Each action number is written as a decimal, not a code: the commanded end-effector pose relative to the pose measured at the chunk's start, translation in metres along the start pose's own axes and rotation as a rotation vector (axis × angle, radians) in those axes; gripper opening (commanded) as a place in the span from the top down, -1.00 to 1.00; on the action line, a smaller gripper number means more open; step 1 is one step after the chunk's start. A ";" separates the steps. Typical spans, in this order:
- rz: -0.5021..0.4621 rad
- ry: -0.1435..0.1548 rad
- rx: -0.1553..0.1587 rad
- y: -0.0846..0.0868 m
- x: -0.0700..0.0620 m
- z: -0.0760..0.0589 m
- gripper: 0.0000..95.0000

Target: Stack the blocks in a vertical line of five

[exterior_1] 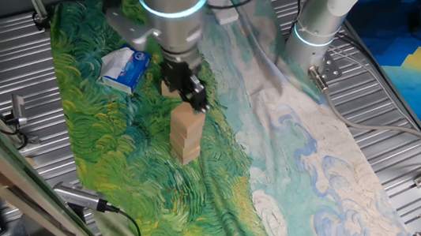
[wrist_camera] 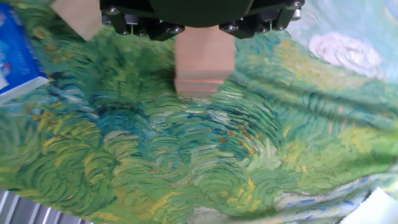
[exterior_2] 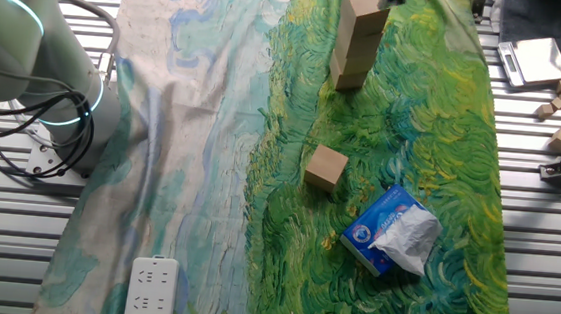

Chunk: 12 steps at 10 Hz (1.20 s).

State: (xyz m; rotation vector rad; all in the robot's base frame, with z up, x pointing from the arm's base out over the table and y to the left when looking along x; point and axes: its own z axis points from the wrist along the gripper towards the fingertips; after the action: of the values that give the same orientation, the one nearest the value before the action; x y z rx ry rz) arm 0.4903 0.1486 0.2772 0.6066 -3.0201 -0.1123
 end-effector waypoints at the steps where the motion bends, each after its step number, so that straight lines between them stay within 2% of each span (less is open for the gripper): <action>1: -0.050 -0.017 0.001 -0.028 0.006 -0.002 -0.60; 3: -0.074 -0.020 0.008 -0.052 0.007 0.008 -0.60; 5: -0.114 -0.030 0.021 -0.067 0.006 0.033 -0.60; 6: -0.131 -0.037 0.024 -0.071 0.005 0.042 -0.60; 8: -0.164 -0.043 0.022 -0.072 0.004 0.045 -0.60; 10: -0.282 -0.042 0.028 -0.075 0.003 0.050 -0.60; 11: -0.327 -0.044 0.033 -0.078 0.000 0.058 -0.60; 12: -0.328 -0.038 0.029 -0.081 -0.003 0.067 -0.60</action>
State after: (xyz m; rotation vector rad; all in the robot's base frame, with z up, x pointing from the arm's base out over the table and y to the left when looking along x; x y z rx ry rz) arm 0.5168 0.0806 0.2104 1.0668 -2.9495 -0.0976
